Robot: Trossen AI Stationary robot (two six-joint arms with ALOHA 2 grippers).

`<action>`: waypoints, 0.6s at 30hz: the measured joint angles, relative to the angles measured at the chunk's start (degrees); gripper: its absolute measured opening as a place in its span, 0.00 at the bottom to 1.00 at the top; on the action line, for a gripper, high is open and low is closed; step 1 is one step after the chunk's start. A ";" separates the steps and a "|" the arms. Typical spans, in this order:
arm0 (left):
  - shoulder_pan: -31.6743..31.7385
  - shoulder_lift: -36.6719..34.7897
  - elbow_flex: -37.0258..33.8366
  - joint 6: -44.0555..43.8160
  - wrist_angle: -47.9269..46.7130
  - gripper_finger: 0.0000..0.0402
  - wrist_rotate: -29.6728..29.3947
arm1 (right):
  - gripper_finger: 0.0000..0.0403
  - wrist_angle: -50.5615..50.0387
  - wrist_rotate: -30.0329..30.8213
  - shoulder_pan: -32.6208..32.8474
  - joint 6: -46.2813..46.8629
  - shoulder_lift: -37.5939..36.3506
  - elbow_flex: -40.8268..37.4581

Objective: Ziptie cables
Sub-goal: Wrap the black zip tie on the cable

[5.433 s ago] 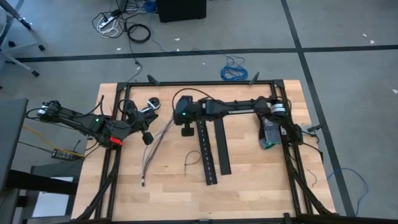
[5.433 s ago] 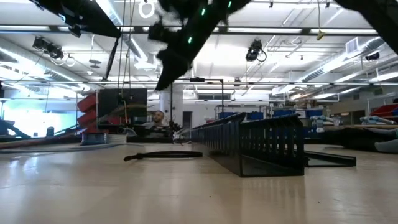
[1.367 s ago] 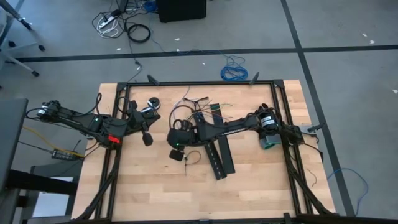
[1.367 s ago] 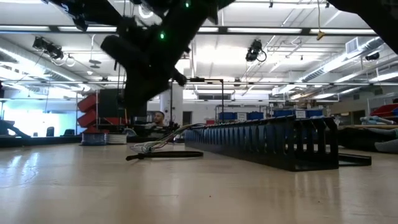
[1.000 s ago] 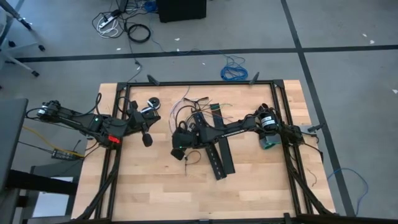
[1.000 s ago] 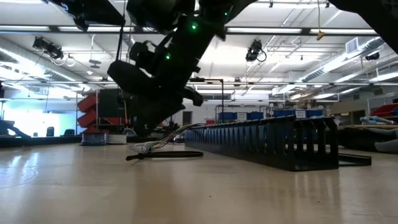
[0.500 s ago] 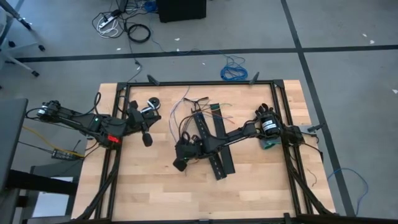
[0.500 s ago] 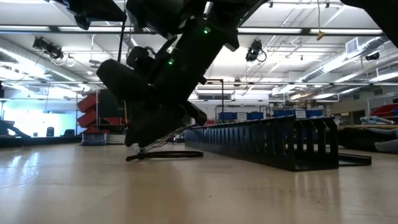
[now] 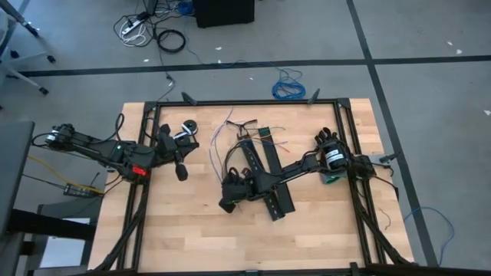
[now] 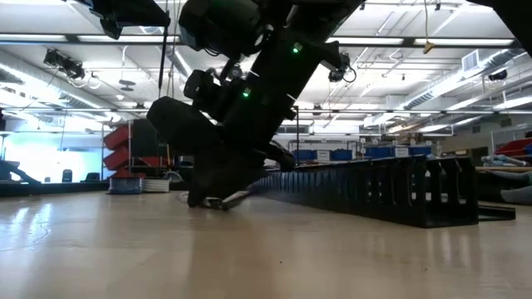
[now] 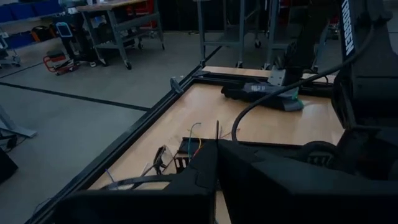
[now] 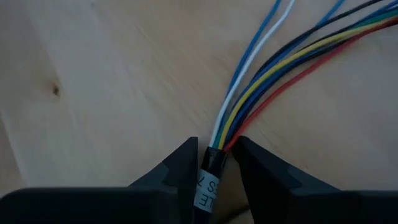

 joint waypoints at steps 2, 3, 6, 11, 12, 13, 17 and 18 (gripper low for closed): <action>0.00 0.00 0.00 0.01 -0.02 0.00 0.00 | 0.28 0.47 0.03 -0.02 -0.62 0.03 -0.09; 0.00 0.00 0.00 0.01 -0.02 0.00 0.00 | 0.28 0.66 0.03 -0.02 -0.77 0.04 -0.13; 0.00 0.00 0.00 0.01 -0.10 0.00 -0.01 | 0.27 0.30 -0.07 -0.24 0.28 0.09 -0.13; 0.00 -0.01 0.00 0.15 -0.13 0.00 -0.02 | 0.06 -0.06 -0.56 -0.63 -2.17 0.15 -0.18; 0.02 0.00 0.00 0.17 -0.17 0.00 -0.02 | 0.04 0.29 -0.47 -0.63 -3.49 0.15 -0.23; 0.00 0.00 0.00 0.19 -0.26 0.00 -0.02 | 0.04 0.32 -0.42 -0.63 -3.86 0.19 0.13; 0.00 0.00 0.00 0.25 -0.31 0.00 -0.02 | 0.02 -1.03 -0.48 -0.66 -9.44 0.39 3.14; 0.00 -0.01 0.00 0.26 -0.36 0.00 -0.02 | 0.01 -1.45 -0.31 -0.68 -10.74 0.13 3.76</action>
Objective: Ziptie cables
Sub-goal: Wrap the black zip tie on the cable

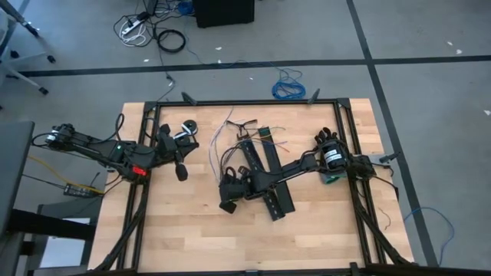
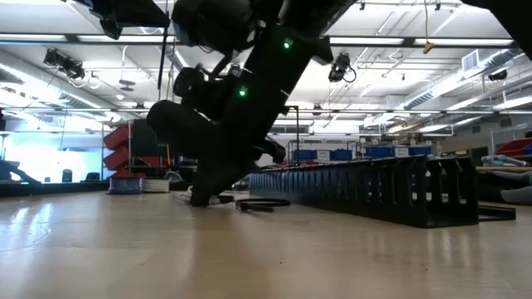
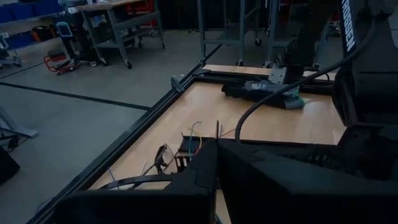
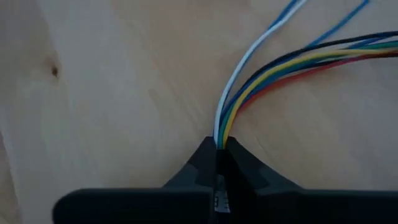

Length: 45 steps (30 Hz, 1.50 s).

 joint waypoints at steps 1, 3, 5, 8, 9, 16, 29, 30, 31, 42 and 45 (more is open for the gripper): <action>0.00 -0.02 0.00 0.00 -0.02 0.00 0.00 | 0.01 -0.87 0.50 0.07 -1.40 -0.24 0.64; 0.00 0.00 0.00 0.00 -0.15 0.00 0.10 | 0.01 -3.39 3.86 0.41 -3.46 -2.17 0.78; 0.00 0.01 0.00 0.02 -0.19 0.00 1.15 | 0.01 -5.59 8.39 0.42 -4.19 -5.17 1.00; 0.00 0.00 0.00 0.02 -0.29 0.00 3.07 | 0.00 -11.81 15.85 0.23 -3.93 -10.02 1.29; 0.00 0.01 0.00 0.01 -0.37 0.00 3.86 | 0.00 -14.49 18.13 0.19 -3.42 -11.43 1.29; 0.00 0.01 0.00 1.75 0.90 0.00 15.52 | 0.00 -31.63 29.40 -0.73 1.21 -24.25 1.31; -0.01 6.05 -0.13 4.50 22.35 0.00 30.10 | 0.00 -0.24 16.89 -6.31 -7.37 -43.59 -7.90; 0.00 7.44 -0.13 3.71 25.50 0.00 29.21 | 0.00 6.93 13.04 -7.05 -9.76 -44.52 -10.43; 0.00 8.79 -0.13 3.21 27.87 0.00 28.22 | 0.00 14.44 9.64 -7.95 -11.44 -45.40 -13.30; 0.57 10.80 -0.15 2.96 42.80 0.00 16.01 | 0.00 90.20 -7.09 -20.09 -7.25 -47.38 -48.95; 2.69 12.41 -0.14 0.01 46.07 0.00 15.87 | 0.00 106.50 -13.40 -23.32 -3.74 -43.11 -52.42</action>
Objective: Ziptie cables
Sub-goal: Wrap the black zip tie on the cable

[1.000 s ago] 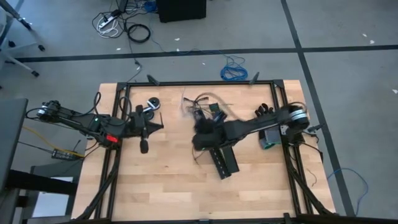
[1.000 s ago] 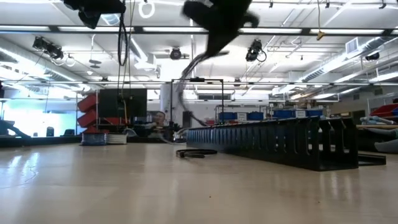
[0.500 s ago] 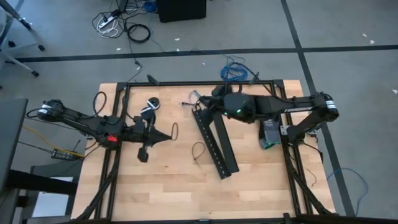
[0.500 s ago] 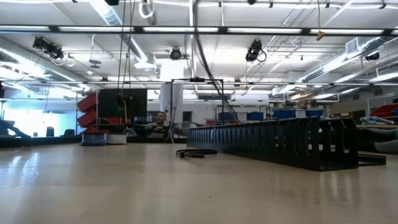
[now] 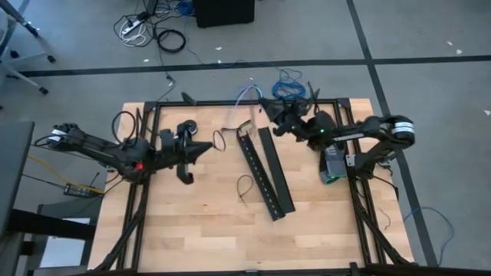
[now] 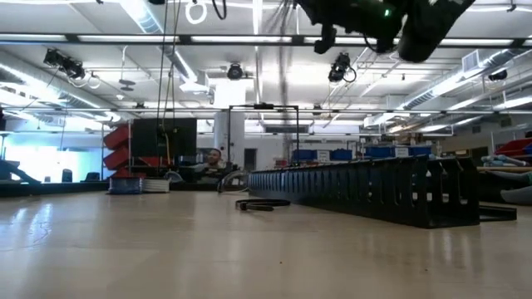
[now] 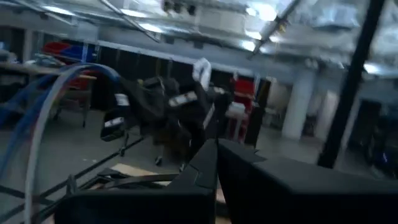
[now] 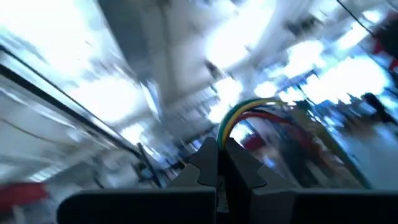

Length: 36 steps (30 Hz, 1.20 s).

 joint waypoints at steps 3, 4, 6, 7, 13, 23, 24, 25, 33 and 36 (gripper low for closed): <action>2.81 4.45 0.01 -4.27 2.97 0.00 2.33 | 0.00 4.07 -5.42 -0.15 2.34 4.56 0.95; 3.79 6.35 -0.01 -4.80 4.07 0.00 3.44 | 0.00 3.76 -6.49 -0.12 2.85 5.72 1.72; 5.86 9.49 -0.03 -6.59 7.28 0.00 5.55 | 0.00 3.76 -7.76 -0.09 3.49 8.03 3.36; 6.82 10.57 -0.03 -7.66 8.74 0.00 6.43 | 0.00 3.82 -8.48 -0.07 3.96 9.18 3.89; 10.64 13.64 -0.03 -7.52 14.01 0.00 8.04 | 0.00 4.24 -10.74 0.07 3.79 11.47 5.04; 13.38 14.38 0.01 -6.06 16.49 0.00 10.48 | 0.00 2.35 -9.75 2.44 -0.56 11.54 4.97; 13.61 14.84 0.01 -6.06 16.86 0.00 11.33 | 0.00 1.89 -8.88 2.71 -0.84 11.54 4.97; 13.70 15.20 -0.01 -6.10 17.65 0.00 11.82 | 0.00 1.51 -8.28 2.77 -1.30 11.56 4.97; 14.31 17.35 -0.01 -5.70 20.62 0.00 13.18 | 0.00 0.34 -6.42 3.33 -3.13 11.62 4.97; 14.77 17.26 -0.01 -4.73 21.38 0.00 13.04 | 0.00 -0.57 -6.60 4.17 -3.21 11.64 4.97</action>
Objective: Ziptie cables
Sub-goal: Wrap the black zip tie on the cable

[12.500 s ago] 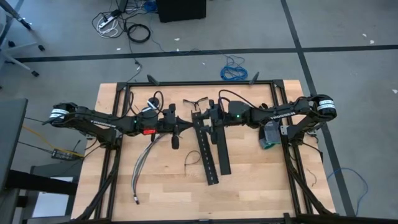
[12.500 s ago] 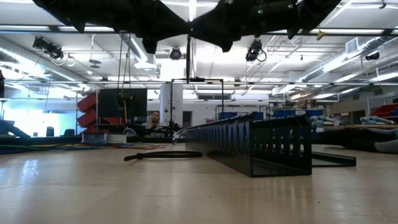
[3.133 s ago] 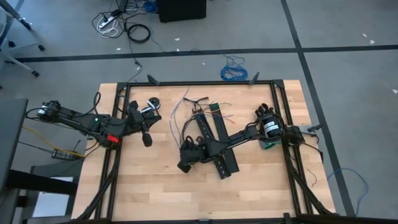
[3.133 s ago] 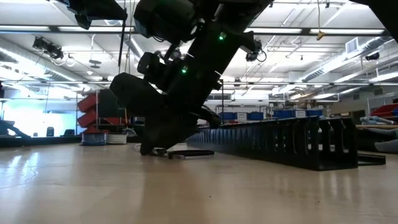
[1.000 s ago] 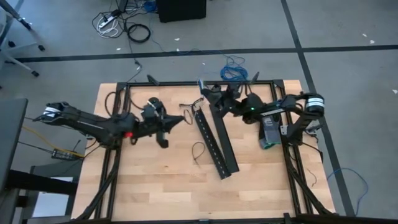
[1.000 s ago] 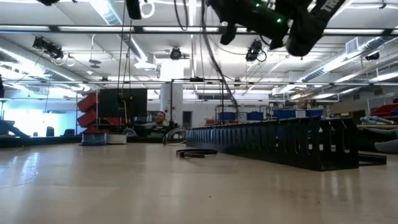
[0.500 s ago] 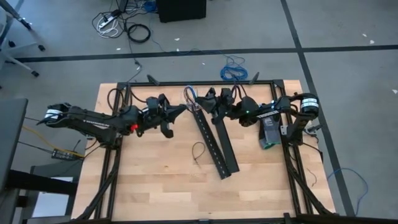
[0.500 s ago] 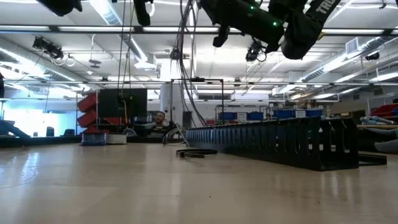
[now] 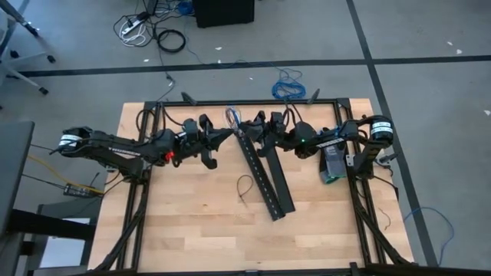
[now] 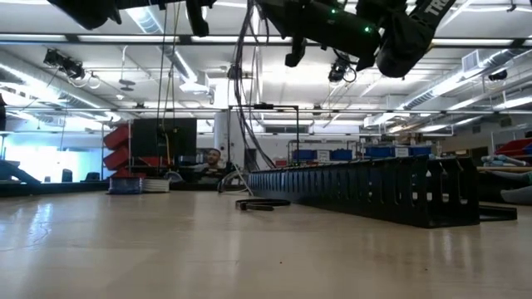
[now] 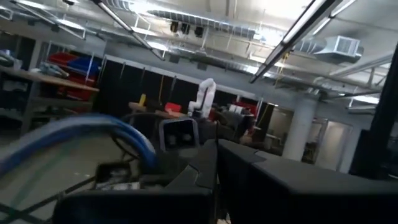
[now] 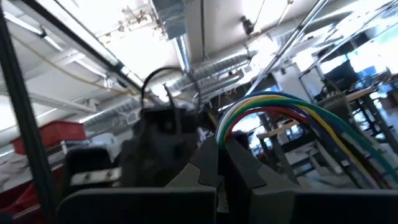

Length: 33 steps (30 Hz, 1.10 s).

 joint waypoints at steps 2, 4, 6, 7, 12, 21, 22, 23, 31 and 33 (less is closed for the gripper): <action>0.24 0.07 0.00 0.13 0.25 0.00 0.01 | 0.00 -0.45 -0.19 0.36 -0.38 0.00 0.00; 0.27 0.03 0.00 0.17 0.84 0.00 0.19 | 0.00 -1.02 -0.06 0.56 -0.43 0.00 0.00; 0.27 0.02 0.00 0.18 0.81 0.00 0.30 | 0.00 -1.93 0.03 0.68 -0.47 0.00 0.00; 0.27 0.03 0.00 0.18 0.67 0.00 0.42 | 0.00 -2.59 0.19 0.70 -0.59 0.00 0.00; 0.25 0.02 0.00 0.21 0.68 0.00 1.12 | 0.00 -5.60 0.22 0.70 -1.50 0.00 0.00; 0.24 0.02 0.00 1.89 -0.19 0.00 1.46 | 0.00 -11.79 -4.05 0.74 -3.45 -0.02 0.00; 0.24 0.02 0.00 1.88 -0.56 0.00 1.84 | 0.00 -12.48 -4.73 0.59 -3.44 -0.05 0.00; 0.24 0.02 0.00 1.86 -1.07 0.00 2.01 | 0.00 -13.18 -5.27 0.51 -3.41 -0.09 0.00; 0.22 0.02 0.00 1.92 -9.07 0.00 2.20 | 0.00 -15.52 -2.63 0.04 -3.73 -1.10 0.00; 0.13 -0.09 0.00 1.94 -12.96 0.00 2.18 | 0.00 -17.41 -1.07 -0.74 -4.84 -2.57 0.00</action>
